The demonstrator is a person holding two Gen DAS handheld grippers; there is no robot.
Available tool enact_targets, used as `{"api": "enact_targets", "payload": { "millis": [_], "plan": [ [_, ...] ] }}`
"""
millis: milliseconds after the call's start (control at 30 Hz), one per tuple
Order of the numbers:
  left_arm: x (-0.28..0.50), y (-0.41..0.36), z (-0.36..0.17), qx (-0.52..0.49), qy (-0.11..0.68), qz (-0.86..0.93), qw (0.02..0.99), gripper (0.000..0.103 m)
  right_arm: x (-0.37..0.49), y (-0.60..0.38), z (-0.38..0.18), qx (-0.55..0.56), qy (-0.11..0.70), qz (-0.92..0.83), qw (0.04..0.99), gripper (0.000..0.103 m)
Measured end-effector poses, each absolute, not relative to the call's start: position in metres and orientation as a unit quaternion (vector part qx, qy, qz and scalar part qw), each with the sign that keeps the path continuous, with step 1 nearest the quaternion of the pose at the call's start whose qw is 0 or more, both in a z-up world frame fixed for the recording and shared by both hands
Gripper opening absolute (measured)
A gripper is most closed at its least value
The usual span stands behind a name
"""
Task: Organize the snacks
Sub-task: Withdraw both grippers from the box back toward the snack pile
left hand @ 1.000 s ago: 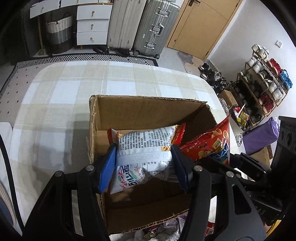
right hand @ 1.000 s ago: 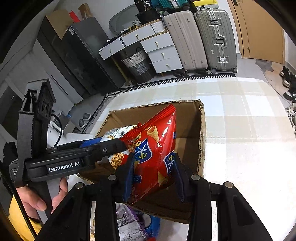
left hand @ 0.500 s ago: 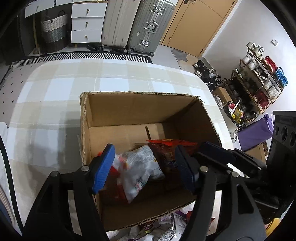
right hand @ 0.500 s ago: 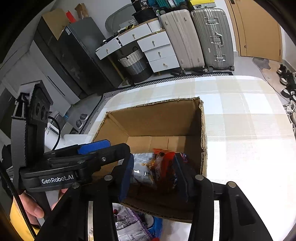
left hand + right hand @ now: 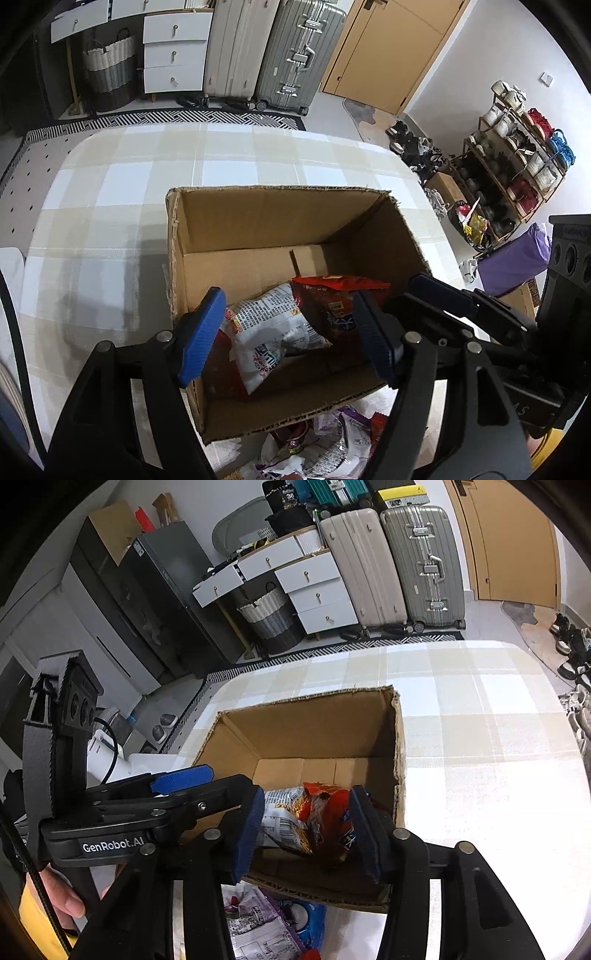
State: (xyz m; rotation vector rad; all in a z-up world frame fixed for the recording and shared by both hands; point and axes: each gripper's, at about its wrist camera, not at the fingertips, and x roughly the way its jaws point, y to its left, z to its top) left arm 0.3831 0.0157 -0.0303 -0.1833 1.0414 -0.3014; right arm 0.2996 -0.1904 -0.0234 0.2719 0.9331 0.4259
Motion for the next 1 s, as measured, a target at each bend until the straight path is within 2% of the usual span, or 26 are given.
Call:
{"api": "enact_targets", "payload": {
  "millis": [67, 200, 267, 433, 500, 767, 833, 867, 1000],
  "plan": [
    [0.38, 0.017, -0.025, -0.091, 0.49, -0.143, 0.855, 0.071, 0.298, -0.193, -0.021, 0.132, 0.44, 0.201, 0.865, 0.057],
    [0.369, 0.022, -0.014, -0.1, 0.474, -0.14, 0.864, 0.08, 0.293, -0.202, -0.014, 0.144, 0.429, 0.192, 0.871, 0.077],
    [0.363, 0.023, -0.008, -0.104, 0.469, -0.144, 0.865, 0.081, 0.288, -0.205, -0.01, 0.149, 0.424, 0.191, 0.873, 0.085],
    [0.337, 0.022, 0.01, -0.1, 0.451, -0.148, 0.874, 0.081, 0.272, -0.206, 0.005, 0.137, 0.417, 0.188, 0.879, 0.093],
    [0.324, 0.02, 0.021, -0.089, 0.44, -0.151, 0.881, 0.086, 0.26, -0.206, 0.016, 0.126, 0.402, 0.187, 0.887, 0.099],
    [0.243, 0.003, 0.075, -0.024, 0.365, -0.138, 0.92, 0.087, 0.197, -0.215, 0.051, 0.114, 0.345, 0.2, 0.91, 0.102],
    [0.218, 0.002, 0.092, -0.013, 0.336, -0.112, 0.935, 0.094, 0.183, -0.217, 0.057, 0.112, 0.343, 0.199, 0.911, 0.102],
    [0.206, 0.002, 0.102, -0.006, 0.322, -0.092, 0.942, 0.101, 0.176, -0.217, 0.061, 0.112, 0.347, 0.205, 0.908, 0.102],
    [0.161, 0.005, 0.13, -0.009, 0.292, -0.085, 0.953, 0.102, 0.142, -0.219, 0.076, 0.098, 0.328, 0.203, 0.917, 0.102]
  ]
}}
